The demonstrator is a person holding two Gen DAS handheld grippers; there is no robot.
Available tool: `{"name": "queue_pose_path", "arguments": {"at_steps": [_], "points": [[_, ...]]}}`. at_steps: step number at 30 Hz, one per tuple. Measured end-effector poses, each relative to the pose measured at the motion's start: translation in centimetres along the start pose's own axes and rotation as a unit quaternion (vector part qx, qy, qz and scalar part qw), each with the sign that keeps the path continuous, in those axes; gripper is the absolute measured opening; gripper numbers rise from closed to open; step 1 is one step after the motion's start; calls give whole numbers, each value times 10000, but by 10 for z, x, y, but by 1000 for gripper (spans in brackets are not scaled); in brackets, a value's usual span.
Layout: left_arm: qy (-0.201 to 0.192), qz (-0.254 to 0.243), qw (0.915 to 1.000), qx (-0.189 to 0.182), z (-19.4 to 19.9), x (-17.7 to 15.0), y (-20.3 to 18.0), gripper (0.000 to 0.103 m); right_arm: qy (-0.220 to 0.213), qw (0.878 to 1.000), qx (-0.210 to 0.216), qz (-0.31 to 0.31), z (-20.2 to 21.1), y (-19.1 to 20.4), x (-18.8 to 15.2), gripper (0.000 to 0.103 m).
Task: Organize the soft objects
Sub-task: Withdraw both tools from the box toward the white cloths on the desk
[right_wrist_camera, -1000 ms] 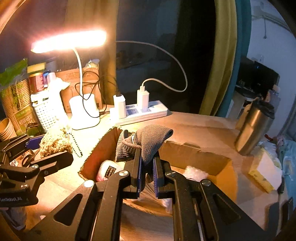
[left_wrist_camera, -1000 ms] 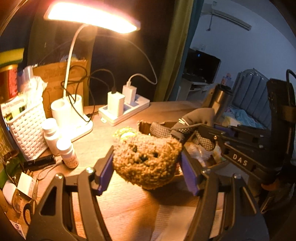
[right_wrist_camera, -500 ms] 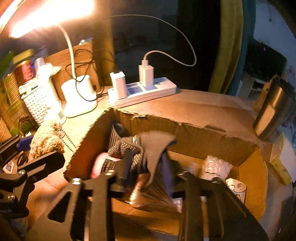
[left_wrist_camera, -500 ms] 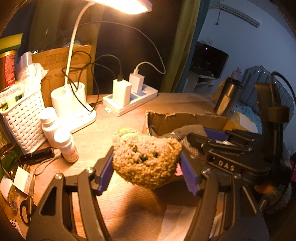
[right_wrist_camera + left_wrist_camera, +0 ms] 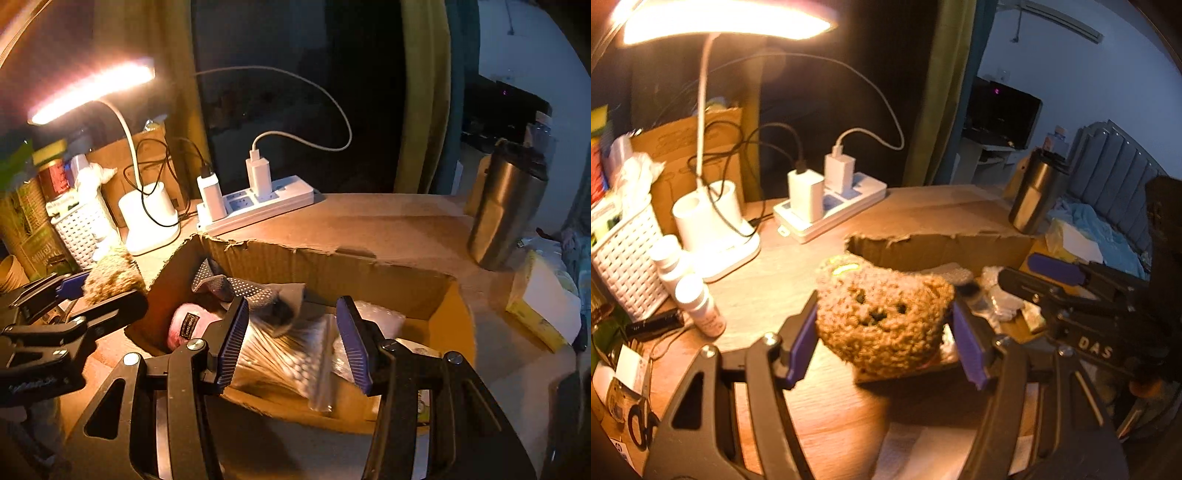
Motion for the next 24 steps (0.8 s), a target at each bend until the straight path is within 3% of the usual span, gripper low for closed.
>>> {"name": "queue_pose_path", "arguments": {"at_steps": [13,15,18,24], "points": [[80,-128,9997,166,-34,24,-28,68,-315,9993,35,-189,22,-43,-5,52],[119,-77,9996,261,-43,25,-28,72,-334,9992,33,-214,22,-49,-7,52],[222,1,9992,318,-51,24,-29,92,-340,9991,28,-242,22,-56,-9,52],[299,50,9991,312,-52,22,-30,94,-331,9989,1,-325,24,-65,-14,52]]}}
Point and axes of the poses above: each gripper's, at about its wrist camera, not at the fingertips, and z roughly against the way its jaws point, y to its left, x to its top, the point moved 3 cm from there along -z, roughly the way its jaws point, and after that the axes turned 5 degrees about z, right-handed, at the moved point
